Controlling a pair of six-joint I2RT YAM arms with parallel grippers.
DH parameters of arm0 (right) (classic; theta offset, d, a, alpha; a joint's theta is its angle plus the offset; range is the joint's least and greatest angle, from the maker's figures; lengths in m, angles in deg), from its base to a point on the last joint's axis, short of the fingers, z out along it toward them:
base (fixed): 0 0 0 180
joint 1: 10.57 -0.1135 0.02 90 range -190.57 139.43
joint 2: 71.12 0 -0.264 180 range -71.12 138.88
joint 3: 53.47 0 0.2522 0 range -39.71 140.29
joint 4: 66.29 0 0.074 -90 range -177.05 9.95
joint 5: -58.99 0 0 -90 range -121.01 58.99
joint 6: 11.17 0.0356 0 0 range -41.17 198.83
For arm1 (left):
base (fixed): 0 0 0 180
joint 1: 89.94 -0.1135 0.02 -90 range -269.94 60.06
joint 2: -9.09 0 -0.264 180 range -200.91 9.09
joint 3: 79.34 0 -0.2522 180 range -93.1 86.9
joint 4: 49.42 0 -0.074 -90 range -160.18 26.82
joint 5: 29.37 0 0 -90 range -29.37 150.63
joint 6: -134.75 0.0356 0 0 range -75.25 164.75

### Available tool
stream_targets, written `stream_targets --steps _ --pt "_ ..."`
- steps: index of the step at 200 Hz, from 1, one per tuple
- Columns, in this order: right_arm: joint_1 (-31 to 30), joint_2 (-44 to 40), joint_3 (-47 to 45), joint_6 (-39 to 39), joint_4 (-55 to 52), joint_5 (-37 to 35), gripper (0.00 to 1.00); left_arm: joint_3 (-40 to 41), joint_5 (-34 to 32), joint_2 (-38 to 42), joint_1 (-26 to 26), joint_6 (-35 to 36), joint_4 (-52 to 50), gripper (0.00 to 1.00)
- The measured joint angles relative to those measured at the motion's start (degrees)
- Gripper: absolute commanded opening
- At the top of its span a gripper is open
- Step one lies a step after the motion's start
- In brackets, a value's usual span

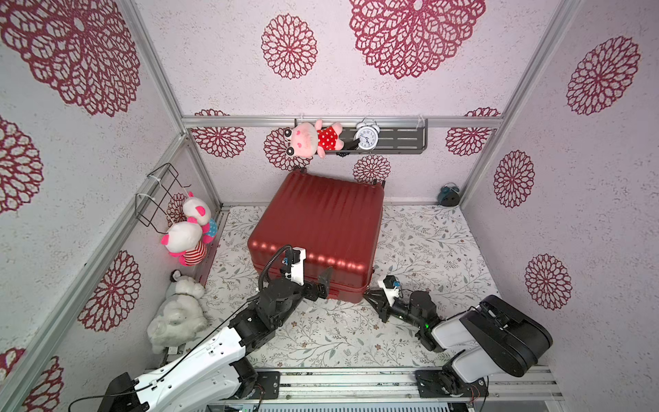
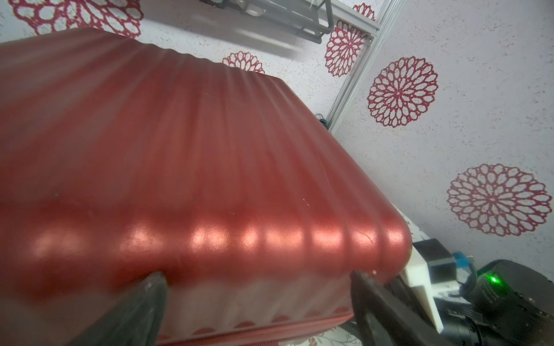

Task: Open the suitcase zippers
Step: Unzip the zipper on the suitcase.

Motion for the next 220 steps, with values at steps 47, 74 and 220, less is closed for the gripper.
stream_targets --steps 47,74,220 --pt "-0.1 0.0 -0.4 -0.3 1.3 0.3 0.0 0.0 -0.1 0.0 0.0 0.0 0.0 0.98" --pt "-0.1 -0.1 -0.4 -0.3 1.2 -0.1 0.0 0.0 -0.3 0.0 0.2 0.0 0.0 0.98" --pt "-15.8 -20.2 6.0 5.5 -38.2 -32.1 0.0 -1.6 -2.9 -4.2 1.4 0.6 1.2 0.98"
